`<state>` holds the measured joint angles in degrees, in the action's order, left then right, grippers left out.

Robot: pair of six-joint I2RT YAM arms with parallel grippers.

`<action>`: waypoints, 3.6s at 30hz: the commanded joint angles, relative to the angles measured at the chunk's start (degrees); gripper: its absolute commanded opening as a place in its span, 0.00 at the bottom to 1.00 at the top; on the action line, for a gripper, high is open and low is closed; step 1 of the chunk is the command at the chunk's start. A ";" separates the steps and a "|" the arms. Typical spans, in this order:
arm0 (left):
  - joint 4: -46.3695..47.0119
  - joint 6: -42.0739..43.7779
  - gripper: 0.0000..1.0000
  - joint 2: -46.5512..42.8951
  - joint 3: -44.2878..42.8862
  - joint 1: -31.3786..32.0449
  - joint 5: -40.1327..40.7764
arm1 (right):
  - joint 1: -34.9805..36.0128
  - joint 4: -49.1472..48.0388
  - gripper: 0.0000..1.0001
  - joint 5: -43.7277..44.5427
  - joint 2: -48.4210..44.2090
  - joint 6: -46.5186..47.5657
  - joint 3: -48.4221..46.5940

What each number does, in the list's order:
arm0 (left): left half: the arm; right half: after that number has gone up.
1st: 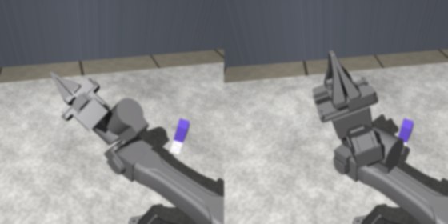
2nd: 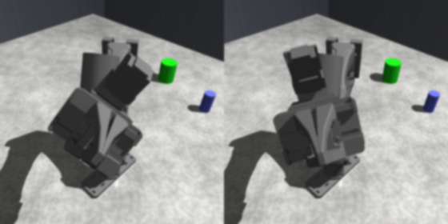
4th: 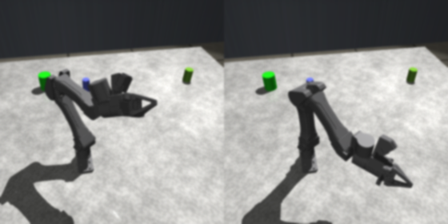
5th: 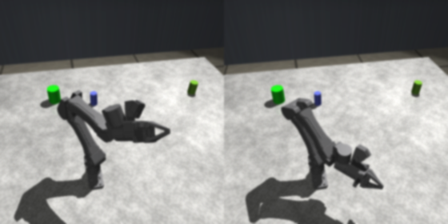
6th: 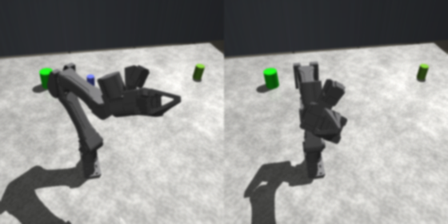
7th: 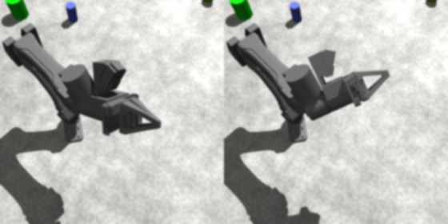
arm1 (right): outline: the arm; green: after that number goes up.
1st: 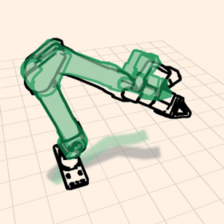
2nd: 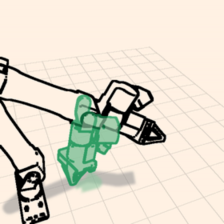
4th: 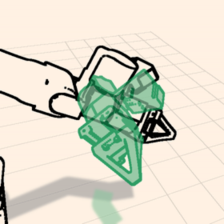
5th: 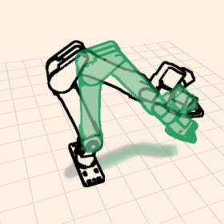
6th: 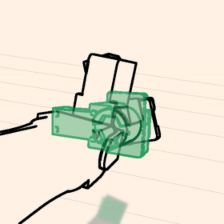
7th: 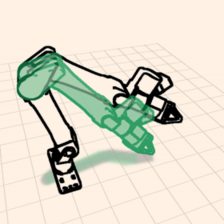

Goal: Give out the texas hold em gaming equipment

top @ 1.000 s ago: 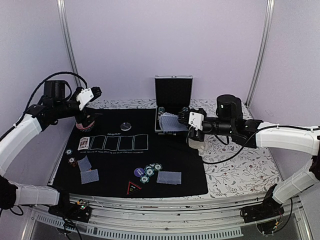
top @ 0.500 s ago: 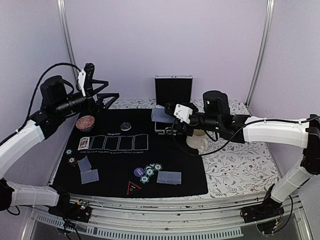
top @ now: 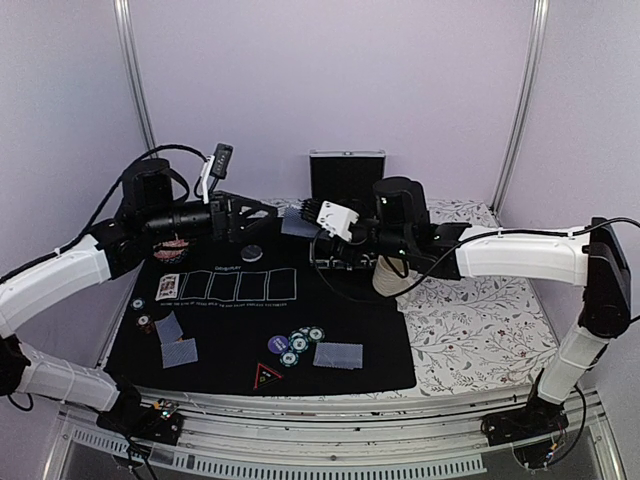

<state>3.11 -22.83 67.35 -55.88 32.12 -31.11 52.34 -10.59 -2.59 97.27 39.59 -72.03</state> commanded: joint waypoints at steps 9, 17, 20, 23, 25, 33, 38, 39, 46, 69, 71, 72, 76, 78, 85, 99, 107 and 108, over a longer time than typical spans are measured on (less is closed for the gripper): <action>-13.38 -1.26 0.97 12.86 -9.06 3.73 16.29 | 1.88 -0.22 0.52 1.01 3.27 -0.04 -4.09; -16.51 -1.22 0.81 13.73 -10.58 3.83 13.35 | 1.88 -0.46 0.52 1.03 2.78 -0.04 -2.96; -17.34 -0.44 0.75 13.34 -10.18 3.83 13.75 | 1.89 -0.53 0.52 0.96 2.81 0.04 -2.94; -19.21 0.71 0.74 13.05 -10.92 3.82 14.38 | 1.85 -0.53 0.53 0.92 2.70 0.11 -2.96; -19.86 1.25 0.75 12.67 -11.40 3.83 15.12 | 1.89 -0.57 0.53 0.92 2.72 0.29 -2.94; -18.04 1.61 0.89 11.60 -11.94 3.76 11.46 | 1.87 -0.83 0.53 0.25 2.71 0.05 -2.96; -16.60 0.87 0.90 11.31 -11.53 3.74 9.63 | 1.89 -1.92 0.53 -0.11 2.38 -0.03 -2.40; -16.61 0.79 0.90 11.20 -11.66 3.74 9.65 | 1.89 -2.20 0.53 -0.25 2.33 -0.08 -2.21; -18.59 2.57 0.97 9.84 -14.10 2.99 9.83 | 1.89 -4.19 0.53 -0.64 1.82 -0.04 -1.22; -10.67 -2.82 0.82 11.64 -8.85 -1.14 -9.77 | 1.89 -9.76 0.52 -7.65 2.62 3.82 -1.62; -10.65 -2.83 0.73 11.66 -8.74 -1.10 -10.10 | 1.86 -9.87 0.52 -8.27 2.65 3.89 -1.70; -10.58 -2.88 0.69 11.68 -8.81 -1.00 -10.63 | 1.84 -9.94 0.52 -8.64 2.66 3.99 -1.71; -10.36 -2.62 0.57 11.96 -9.07 -0.30 -12.47 | 1.88 -9.93 0.51 -8.93 2.71 4.33 -1.96; -10.25 -2.44 0.50 12.14 -9.16 0.00 -12.98 | 1.89 -9.82 0.51 -8.95 2.78 4.58 -2.14; -10.32 -2.22 0.25 12.08 -9.25 0.47 -15.75 | 1.83 -9.97 0.50 -8.27 3.14 4.66 -2.71; -10.10 3.57 0.00 8.15 -8.29 0.98 -9.70 | 1.82 2.60 0.99 -11.34 0.50 8.42 -3.77; -15.04 8.17 0.00 8.79 -10.52 3.30 -2.10 | 2.37 11.32 0.99 -9.46 -0.51 9.07 -6.59; -15.72 8.42 0.00 9.09 -10.89 3.63 -0.88 | 2.70 10.77 0.99 -8.74 -0.58 9.22 -6.44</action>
<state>-9.15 -17.52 75.50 -64.86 34.06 -37.28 54.06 -3.16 -12.71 98.94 48.10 -76.71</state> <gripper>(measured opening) 0.092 0.988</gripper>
